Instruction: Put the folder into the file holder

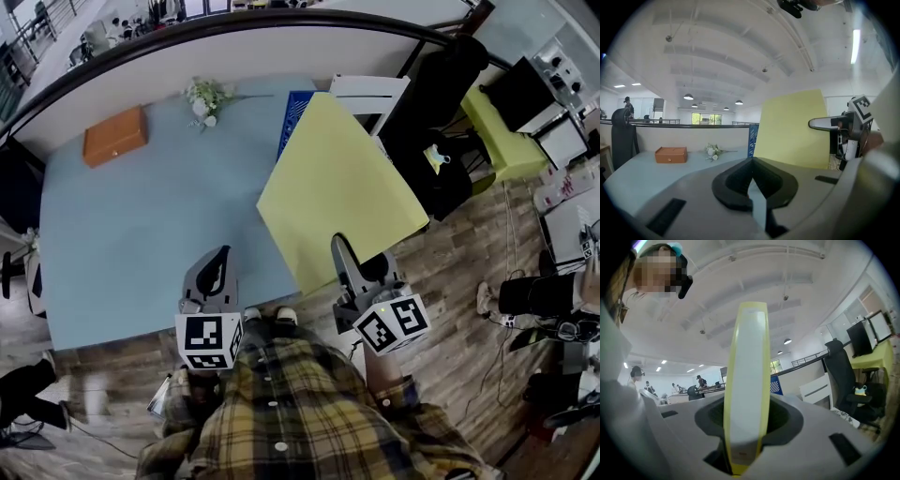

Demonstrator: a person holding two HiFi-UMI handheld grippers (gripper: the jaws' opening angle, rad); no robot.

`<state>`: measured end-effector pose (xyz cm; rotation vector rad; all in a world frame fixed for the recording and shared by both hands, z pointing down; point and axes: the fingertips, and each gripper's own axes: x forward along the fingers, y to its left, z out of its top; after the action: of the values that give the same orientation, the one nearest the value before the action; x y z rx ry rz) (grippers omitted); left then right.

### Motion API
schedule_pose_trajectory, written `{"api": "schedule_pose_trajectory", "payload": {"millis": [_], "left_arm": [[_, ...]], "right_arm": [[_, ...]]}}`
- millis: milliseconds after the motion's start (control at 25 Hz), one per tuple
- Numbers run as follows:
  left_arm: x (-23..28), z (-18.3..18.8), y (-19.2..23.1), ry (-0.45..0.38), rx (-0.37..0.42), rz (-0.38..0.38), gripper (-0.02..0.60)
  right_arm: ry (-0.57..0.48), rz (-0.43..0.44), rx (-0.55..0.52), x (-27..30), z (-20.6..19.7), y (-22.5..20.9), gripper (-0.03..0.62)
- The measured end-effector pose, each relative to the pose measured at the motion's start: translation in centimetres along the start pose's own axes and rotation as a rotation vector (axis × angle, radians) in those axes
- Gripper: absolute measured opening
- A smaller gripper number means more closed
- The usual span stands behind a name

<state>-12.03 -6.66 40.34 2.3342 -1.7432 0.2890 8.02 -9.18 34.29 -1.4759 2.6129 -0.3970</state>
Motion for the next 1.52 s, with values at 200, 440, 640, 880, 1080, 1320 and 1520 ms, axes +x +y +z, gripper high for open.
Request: {"api": "schedule_pose_trajectory", "payload": {"millis": [200,440,640,880,1080,1320,1520], "left_arm": [[0.5,-0.1,-1.4,0.005,-0.002,-0.017,-0.009],[1.3,-0.2,-2.6,0.012,0.001,-0.04,-0.009],[2.2,-0.1,-3.0,0.018,0.002,-0.054,-0.009],[3.4,-0.3,-3.2,0.026,0.002,-0.062,-0.009],[4.1,-0.4,-2.8,0.029,-0.003,-0.057,-0.009],[4.6,-0.3,-2.3,0.028,-0.009,-0.046,-0.009],[5.2,-0.2,-1.9,0.031,-0.012,-0.038,-0.009]], "right_arm": [[-0.023,-0.022,-0.003,-0.7,1.4,-1.5,0.172],[-0.053,-0.065,-0.003,-1.3,2.8,-3.8,0.172],[-0.061,-0.09,-0.014,-1.1,3.5,-5.1,0.172],[-0.061,-0.115,-0.038,-0.4,3.5,-6.4,0.172],[-0.062,-0.129,-0.078,0.4,3.6,-6.8,0.172],[-0.071,-0.13,-0.106,1.5,4.1,-7.0,0.172],[-0.087,-0.123,-0.127,3.0,4.5,-6.8,0.172]]}}
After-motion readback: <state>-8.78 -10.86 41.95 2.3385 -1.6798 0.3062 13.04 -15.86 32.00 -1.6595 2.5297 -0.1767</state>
